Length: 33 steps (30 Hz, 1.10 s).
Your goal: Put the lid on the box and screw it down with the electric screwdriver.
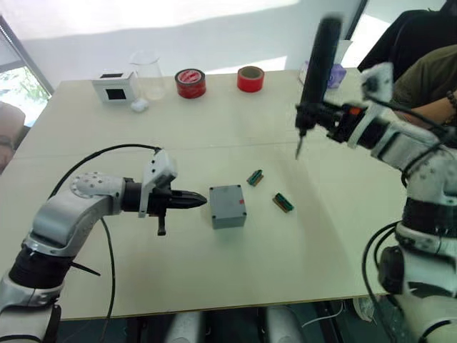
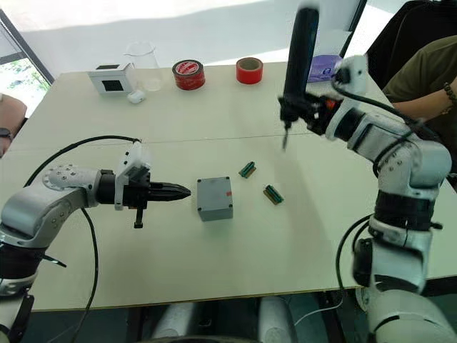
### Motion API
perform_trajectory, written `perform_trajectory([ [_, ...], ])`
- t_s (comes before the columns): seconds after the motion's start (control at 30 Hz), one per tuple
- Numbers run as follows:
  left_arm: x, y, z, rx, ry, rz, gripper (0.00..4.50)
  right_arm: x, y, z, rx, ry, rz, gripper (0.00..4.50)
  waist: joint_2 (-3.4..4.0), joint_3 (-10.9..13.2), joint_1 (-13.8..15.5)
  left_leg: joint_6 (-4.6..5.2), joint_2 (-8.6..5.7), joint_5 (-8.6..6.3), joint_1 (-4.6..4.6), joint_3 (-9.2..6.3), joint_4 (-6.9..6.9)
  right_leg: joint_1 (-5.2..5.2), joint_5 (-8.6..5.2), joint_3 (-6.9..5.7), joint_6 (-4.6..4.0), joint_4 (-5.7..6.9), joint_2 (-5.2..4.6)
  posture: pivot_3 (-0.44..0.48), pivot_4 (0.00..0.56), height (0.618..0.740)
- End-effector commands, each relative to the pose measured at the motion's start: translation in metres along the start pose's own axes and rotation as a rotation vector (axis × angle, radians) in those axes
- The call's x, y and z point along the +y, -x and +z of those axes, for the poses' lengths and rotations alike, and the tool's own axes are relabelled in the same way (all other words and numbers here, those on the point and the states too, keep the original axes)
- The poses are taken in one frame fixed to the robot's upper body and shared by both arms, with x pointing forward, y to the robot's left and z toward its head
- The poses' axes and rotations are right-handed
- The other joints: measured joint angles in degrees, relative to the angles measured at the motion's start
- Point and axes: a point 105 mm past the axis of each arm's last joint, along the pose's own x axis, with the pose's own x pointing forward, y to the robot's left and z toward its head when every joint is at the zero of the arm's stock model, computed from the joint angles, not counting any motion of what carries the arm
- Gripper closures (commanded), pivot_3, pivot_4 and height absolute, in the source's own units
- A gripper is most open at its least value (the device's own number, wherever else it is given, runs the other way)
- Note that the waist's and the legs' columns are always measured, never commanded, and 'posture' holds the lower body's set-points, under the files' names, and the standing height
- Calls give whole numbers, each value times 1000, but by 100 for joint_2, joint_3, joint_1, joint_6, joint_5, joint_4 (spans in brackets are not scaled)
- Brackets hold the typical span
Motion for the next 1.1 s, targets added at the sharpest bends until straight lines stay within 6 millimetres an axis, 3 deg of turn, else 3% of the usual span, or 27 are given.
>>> perform_trajectory([
  [0.03,5,4,10,-5,-44,15,4500,33,-4,-8,-86,91,48,2731,-3,-1,8,23,-4,-13,4,0,3,6,0,0,-1,-3,-2,0,150,740],
  [0.23,18,-3,12,-3,-78,35,4500,64,-20,-42,-119,110,87,2731,1,1,-12,22,-14,-12,5,1,11,-2,0,3,-1,3,-9,0,150,740],
  [0.37,19,-17,12,7,-119,10,4500,75,-26,-50,-139,97,99,2731,2,1,-30,-9,-11,5,4,1,6,-5,0,4,-1,4,-1,0,150,740],
  [0.53,19,-34,14,13,-169,-16,4500,80,-29,-56,-137,103,107,2731,1,1,-1,-5,-11,3,4,0,7,-3,0,4,-1,3,-1,0,150,740],
  [0.67,17,-50,3,58,-203,-57,4500,81,-29,-69,-102,138,110,2731,1,1,-21,-2,-11,2,6,0,6,-3,-1,4,-1,3,0,0,150,740],
  [1.1,22,-52,-12,91,-207,-60,4500,74,-25,-87,-65,154,83,2731,0,1,-12,14,-7,-7,6,0,9,-1,0,4,-1,3,3,0,150,740],
])
